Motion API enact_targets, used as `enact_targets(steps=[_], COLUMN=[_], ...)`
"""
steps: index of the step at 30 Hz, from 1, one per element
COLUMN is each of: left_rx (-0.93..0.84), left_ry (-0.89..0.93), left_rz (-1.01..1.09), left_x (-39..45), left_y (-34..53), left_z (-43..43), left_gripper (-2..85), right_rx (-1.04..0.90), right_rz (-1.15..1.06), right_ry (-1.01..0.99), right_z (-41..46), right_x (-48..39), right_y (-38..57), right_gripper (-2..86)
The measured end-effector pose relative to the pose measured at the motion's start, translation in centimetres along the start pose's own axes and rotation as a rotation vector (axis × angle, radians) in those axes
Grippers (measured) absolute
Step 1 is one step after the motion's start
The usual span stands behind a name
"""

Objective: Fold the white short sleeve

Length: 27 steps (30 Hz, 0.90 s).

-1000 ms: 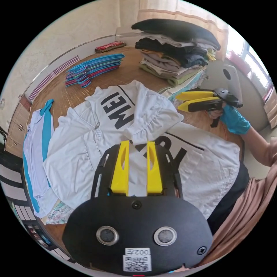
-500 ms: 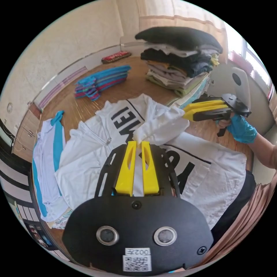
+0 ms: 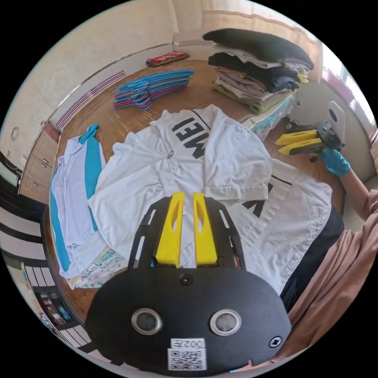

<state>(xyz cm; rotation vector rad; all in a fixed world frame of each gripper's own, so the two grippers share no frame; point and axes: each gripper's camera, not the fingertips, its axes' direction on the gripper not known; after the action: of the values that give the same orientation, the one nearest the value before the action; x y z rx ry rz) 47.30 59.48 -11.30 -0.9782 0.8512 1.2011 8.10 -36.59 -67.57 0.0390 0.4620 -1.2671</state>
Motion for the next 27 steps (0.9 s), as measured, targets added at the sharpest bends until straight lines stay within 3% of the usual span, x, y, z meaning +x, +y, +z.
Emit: enact_targets(steps=[4,11,16,22,27], left_rx=[0.038,0.127,0.123,0.109,0.046], left_ry=[0.03,0.13,0.185,0.098,0.095], left_rz=[-0.001,0.056,0.091,0.085,0.075], left_x=[0.0,1.2,2.3,3.4,3.5], left_y=[-2.2,-10.3,-15.8,-20.7,-24.0], left_z=[0.3,2.5,4.9,7.5,10.2], left_gripper=[0.5,2.9,5.3,6.1,2.8], right_rx=[-0.091,-0.043,0.077,0.28,0.281], right_rz=[0.071,0.174,0.344,0.469,0.517], right_ry=[0.204,0.258,0.173,0.096,0.044], right_z=[2.2,5.6,6.0,3.8,4.6], right_x=[2.0,3.2,5.3,6.6,7.7], right_y=[2.3,4.7,5.9,7.7,8.7], right_gripper=[9.0,11.9,10.7,8.6,7.7])
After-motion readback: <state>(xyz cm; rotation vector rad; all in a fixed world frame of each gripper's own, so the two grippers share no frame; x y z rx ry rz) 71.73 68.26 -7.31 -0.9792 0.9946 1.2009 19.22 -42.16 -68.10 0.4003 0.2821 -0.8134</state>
